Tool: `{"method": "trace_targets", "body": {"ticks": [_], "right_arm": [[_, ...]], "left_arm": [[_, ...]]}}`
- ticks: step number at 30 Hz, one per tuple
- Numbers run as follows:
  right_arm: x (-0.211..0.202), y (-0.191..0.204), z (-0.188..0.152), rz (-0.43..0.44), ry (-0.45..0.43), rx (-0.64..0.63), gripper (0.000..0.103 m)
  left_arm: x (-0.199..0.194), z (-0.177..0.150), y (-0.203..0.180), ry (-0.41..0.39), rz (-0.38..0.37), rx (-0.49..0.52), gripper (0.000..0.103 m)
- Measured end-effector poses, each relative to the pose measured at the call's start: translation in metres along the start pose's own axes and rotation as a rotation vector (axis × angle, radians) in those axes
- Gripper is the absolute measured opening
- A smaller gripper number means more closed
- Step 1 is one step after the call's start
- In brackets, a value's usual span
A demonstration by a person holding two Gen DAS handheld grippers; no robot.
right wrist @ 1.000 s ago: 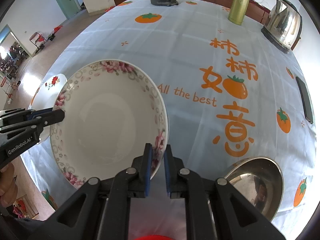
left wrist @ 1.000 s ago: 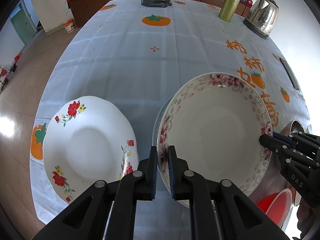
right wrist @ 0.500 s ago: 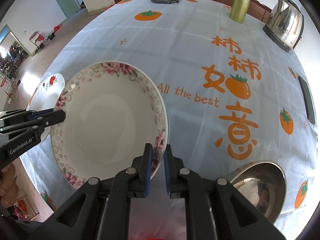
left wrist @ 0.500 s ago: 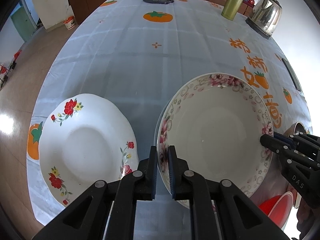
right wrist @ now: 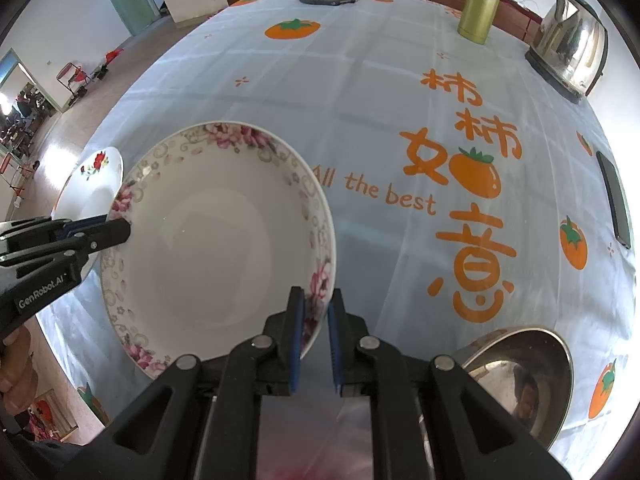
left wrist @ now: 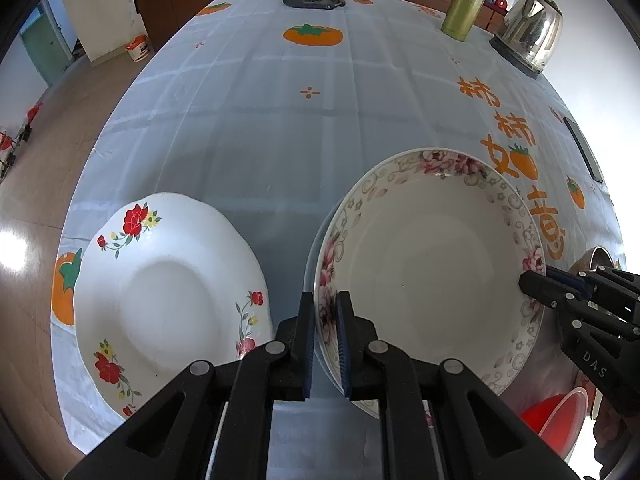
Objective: Organize plates and bowls
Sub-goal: 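Lower the pink-rimmed plate with both grippers onto the blue-patterned plate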
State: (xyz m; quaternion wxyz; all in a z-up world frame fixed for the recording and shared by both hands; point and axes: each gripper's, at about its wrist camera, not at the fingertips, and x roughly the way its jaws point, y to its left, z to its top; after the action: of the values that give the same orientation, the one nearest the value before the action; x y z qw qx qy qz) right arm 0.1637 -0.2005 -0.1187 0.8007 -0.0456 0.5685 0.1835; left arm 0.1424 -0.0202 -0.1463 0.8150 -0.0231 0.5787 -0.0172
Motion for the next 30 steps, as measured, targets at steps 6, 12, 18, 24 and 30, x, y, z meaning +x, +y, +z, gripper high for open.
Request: {"method": "trace_targets", "body": {"ticks": [6,12,18,24,30], "right_arm": [[0.0006,-0.0001,0.0001,0.001,0.000,0.001,0.012],[0.0017,-0.0006,0.0007,-0.002,0.001,-0.002,0.012],[0.0037,-0.0005,0.0007,-0.002,0.004,-0.003,0.012],[0.0042,0.0001,0.0003,-0.002,0.007,-0.003,0.013],[0.0046,0.0001,0.0002,-0.003,0.007,-0.003,0.013]], "left_arm": [[0.0001,0.0004,-0.0001,-0.002,0.002,-0.001,0.011],[0.0011,0.0025,-0.0012,-0.006,0.007,0.002,0.011],[0.0022,0.0037,-0.0020,-0.013,0.012,0.006,0.011],[0.0030,0.0050,-0.0034,-0.020,0.019,0.013,0.011],[0.0031,0.0049,-0.0053,-0.031,0.032,0.023,0.011]]}}
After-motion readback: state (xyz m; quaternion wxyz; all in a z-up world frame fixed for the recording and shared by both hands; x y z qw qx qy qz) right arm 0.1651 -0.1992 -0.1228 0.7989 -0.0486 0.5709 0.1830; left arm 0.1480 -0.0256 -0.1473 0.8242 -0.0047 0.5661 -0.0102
